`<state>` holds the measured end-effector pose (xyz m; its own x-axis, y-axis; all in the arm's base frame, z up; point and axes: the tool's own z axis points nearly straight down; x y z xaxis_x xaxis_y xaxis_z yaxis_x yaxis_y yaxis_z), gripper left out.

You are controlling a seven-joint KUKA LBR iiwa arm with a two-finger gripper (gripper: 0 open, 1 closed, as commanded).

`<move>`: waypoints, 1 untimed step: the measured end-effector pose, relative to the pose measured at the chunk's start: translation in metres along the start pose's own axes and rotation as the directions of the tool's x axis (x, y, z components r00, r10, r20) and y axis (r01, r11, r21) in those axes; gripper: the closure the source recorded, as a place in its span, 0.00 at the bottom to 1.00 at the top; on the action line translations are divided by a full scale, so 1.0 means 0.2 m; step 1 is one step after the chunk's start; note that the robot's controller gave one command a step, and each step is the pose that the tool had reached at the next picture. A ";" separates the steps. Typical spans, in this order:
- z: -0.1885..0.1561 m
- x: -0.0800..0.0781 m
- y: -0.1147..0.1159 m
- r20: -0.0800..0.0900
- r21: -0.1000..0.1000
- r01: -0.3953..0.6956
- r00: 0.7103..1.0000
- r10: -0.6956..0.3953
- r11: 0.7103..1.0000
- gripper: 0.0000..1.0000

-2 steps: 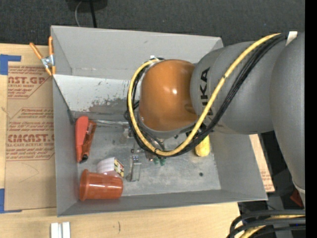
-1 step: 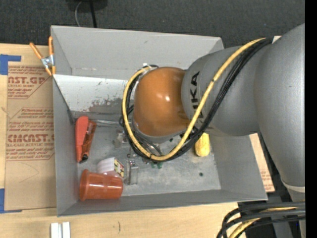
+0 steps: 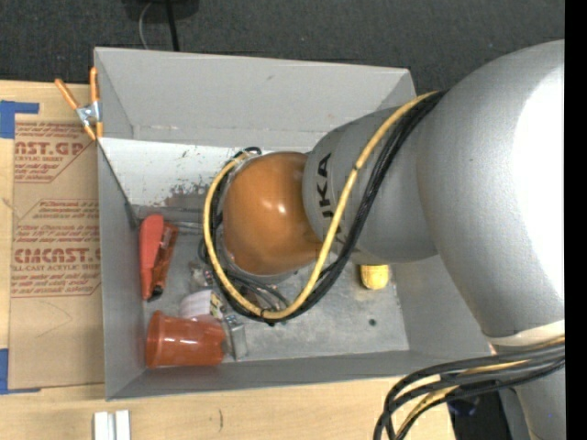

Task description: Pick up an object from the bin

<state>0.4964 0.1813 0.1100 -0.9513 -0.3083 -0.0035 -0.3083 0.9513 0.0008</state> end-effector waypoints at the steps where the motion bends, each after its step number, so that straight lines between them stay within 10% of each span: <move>1: 0.06 0.00 0.01 -0.002 0.000 0.053 0.999 -0.053 0.999 0.00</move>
Offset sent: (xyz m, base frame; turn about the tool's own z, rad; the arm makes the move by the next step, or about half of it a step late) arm 0.0011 0.0013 -0.0400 -0.2769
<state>0.4957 0.1839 0.0983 -0.9335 -0.3585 -0.0011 -0.3585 0.9335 0.0003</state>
